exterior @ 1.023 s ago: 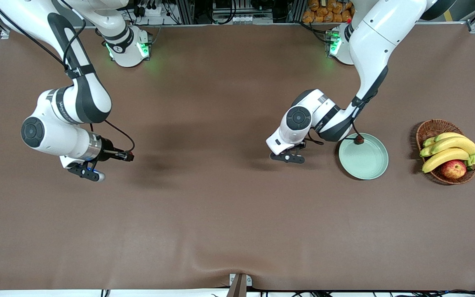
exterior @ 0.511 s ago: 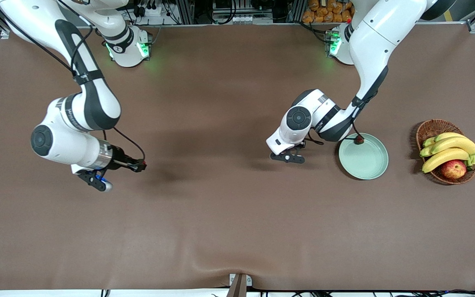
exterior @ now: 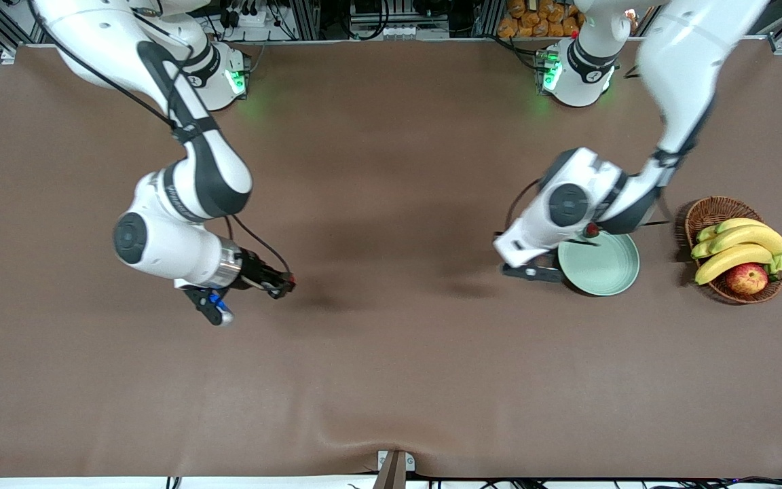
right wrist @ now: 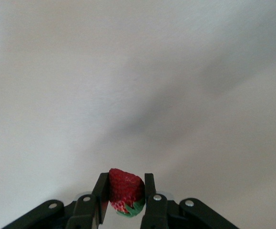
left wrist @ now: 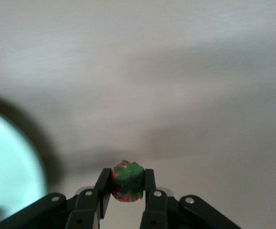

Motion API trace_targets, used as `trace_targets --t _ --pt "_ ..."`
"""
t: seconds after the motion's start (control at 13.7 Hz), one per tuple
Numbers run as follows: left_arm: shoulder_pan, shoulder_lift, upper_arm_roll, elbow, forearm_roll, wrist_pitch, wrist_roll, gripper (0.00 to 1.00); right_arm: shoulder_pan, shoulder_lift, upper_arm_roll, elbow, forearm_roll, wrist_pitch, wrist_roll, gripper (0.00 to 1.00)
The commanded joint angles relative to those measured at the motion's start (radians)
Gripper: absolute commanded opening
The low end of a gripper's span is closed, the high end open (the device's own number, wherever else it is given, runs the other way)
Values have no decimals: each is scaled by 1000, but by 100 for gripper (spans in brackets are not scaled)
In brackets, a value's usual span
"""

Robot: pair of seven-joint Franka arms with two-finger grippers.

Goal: Collect all strawberries into plate
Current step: 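Drop the strawberry on the plate with the left gripper while the right gripper advances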

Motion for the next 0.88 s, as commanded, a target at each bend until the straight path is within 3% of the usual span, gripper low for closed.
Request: trace_targets --t 0.0,0.44,0.51,0.8 --pt "186 -21 -103 -37 15 -50 71 4 105 129 -4 147 21 92 180 0" --pt "269 -12 -94 -34 26 -109 113 6 367 387 -5 368 19 477 525 0" --pt "272 -2 -92 -32 24 -109 111 8 405 431 -8 425 16 503 569 0" --pt "294 18 -45 -26 70 -109 111 15 478 485 -13 445 11 526 585 2"
